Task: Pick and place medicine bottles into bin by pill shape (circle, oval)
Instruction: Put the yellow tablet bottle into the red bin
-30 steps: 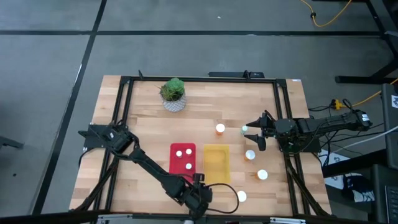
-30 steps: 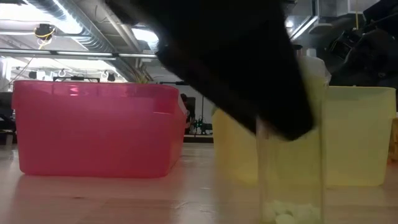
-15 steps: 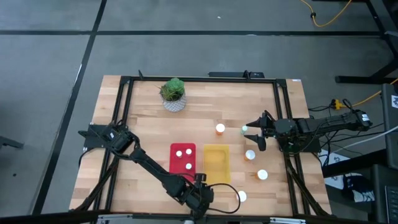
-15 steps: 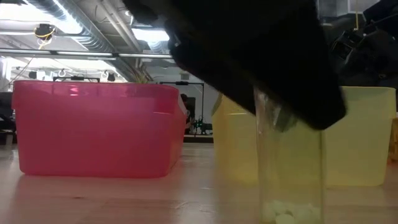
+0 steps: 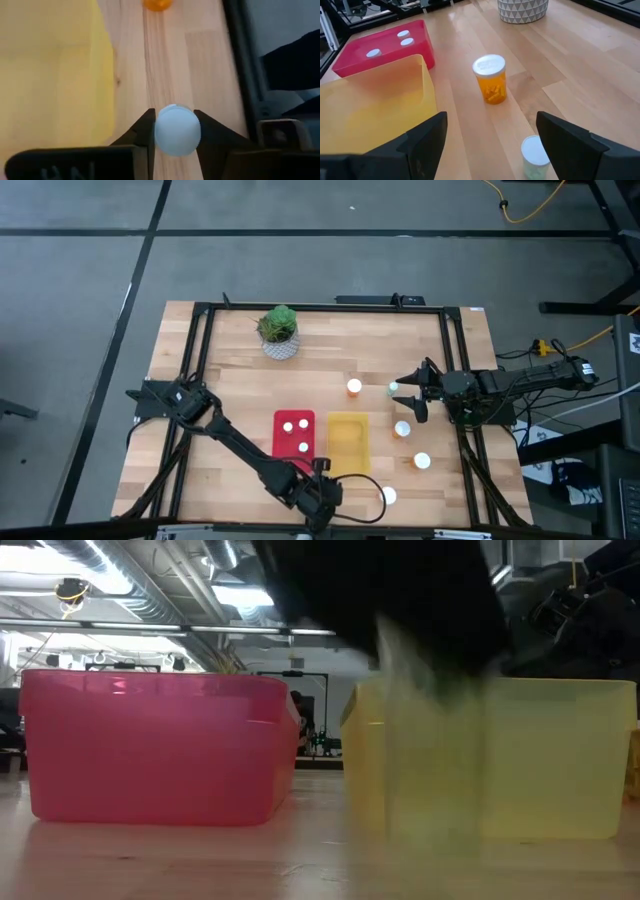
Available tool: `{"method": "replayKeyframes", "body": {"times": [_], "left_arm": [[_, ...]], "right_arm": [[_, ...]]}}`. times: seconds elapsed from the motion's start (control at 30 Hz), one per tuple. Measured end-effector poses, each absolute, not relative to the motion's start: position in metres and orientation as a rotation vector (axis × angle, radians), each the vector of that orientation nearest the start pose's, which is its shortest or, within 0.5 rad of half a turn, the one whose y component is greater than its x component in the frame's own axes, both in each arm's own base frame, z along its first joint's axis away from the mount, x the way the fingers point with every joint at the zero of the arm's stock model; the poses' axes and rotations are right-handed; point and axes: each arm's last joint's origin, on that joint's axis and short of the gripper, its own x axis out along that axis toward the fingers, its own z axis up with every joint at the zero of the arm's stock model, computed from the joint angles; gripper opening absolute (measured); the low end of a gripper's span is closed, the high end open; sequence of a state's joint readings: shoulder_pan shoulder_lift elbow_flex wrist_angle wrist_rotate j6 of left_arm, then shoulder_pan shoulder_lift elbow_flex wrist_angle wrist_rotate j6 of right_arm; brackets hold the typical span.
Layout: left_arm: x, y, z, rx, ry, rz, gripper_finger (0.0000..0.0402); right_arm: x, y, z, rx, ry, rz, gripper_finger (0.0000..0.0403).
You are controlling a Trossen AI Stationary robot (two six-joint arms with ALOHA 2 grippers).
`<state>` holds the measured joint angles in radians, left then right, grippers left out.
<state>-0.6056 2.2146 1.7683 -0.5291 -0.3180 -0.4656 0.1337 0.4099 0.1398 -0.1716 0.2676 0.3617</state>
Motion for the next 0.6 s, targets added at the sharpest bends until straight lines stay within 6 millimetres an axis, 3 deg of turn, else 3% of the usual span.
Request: {"method": "replayKeyframes", "body": {"times": [0.17,0.33,0.47,0.6], "left_arm": [[0.371,-0.258,0.232,0.037,0.927,-0.037,0.0087],[0.327,-0.249,0.268,0.187,0.986,0.095,0.0091],[0.302,-0.242,0.279,0.187,1.014,0.213,0.0092],[0.291,-0.236,0.267,0.169,1.014,0.246,0.0093]], "right_arm": [[0.116,0.008,0.159,0.291,0.419,-0.217,0.0307],[0.116,0.008,0.158,0.292,0.421,-0.218,0.0307],[0.116,0.008,0.159,0.293,0.419,-0.218,0.0307],[0.116,0.008,0.159,0.294,0.414,-0.217,0.0307]]}}
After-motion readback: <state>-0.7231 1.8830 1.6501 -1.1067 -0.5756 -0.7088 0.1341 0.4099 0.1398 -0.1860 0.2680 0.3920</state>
